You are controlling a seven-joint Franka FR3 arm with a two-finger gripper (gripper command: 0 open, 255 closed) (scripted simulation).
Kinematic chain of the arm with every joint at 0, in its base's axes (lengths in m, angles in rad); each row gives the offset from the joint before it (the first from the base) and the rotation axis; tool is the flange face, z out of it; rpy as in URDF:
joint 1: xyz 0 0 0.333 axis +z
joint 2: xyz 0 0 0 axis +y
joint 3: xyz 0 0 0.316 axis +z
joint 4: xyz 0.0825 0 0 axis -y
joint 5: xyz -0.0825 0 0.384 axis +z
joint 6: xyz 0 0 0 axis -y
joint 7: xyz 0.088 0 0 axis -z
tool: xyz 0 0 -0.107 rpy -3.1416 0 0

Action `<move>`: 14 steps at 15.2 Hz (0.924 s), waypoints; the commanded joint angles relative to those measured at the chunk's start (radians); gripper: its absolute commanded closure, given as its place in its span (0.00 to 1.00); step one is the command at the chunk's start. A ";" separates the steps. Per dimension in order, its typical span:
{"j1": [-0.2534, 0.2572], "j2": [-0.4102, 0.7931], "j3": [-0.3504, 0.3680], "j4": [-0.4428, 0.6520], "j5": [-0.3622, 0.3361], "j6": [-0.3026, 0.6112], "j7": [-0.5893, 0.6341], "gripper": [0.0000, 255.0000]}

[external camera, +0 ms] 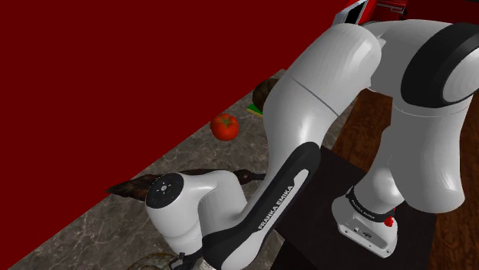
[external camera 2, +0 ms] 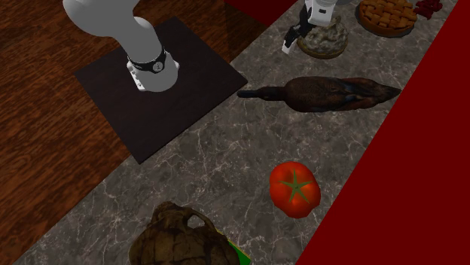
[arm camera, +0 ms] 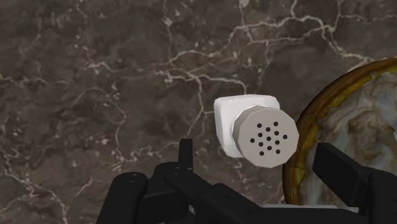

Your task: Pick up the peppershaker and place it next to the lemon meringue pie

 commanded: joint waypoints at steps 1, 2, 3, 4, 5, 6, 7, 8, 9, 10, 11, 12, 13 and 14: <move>0.000 0.000 0.000 0.000 0.000 0.000 0.000 0.00; 0.000 0.000 0.000 0.000 0.000 0.000 0.000 0.00; -0.010 -0.023 0.010 0.006 0.013 -0.028 -0.009 0.00; -0.020 -0.045 0.019 0.013 0.026 -0.056 -0.018 0.00; -0.029 -0.067 0.027 0.022 0.039 -0.085 -0.026 0.00; -0.035 -0.083 0.033 0.030 0.048 -0.108 -0.033 0.00; -0.035 -0.083 0.032 0.030 0.049 -0.108 -0.033 0.00; -0.035 -0.083 0.032 0.030 0.049 -0.108 -0.033 0.00; -0.035 -0.083 0.032 0.030 0.049 -0.108 -0.033 0.00; -0.035 -0.083 0.032 0.030 0.049 -0.108 -0.033 0.00; -0.035 -0.083 0.032 0.030 0.049 -0.108 -0.033 0.00; -0.035 -0.083 0.032 0.030 0.049 -0.108 -0.033 0.00; -0.035 -0.083 0.032 0.030 0.049 -0.108 -0.033 0.00; -0.035 -0.083 0.032 0.030 0.049 -0.108 -0.033 0.00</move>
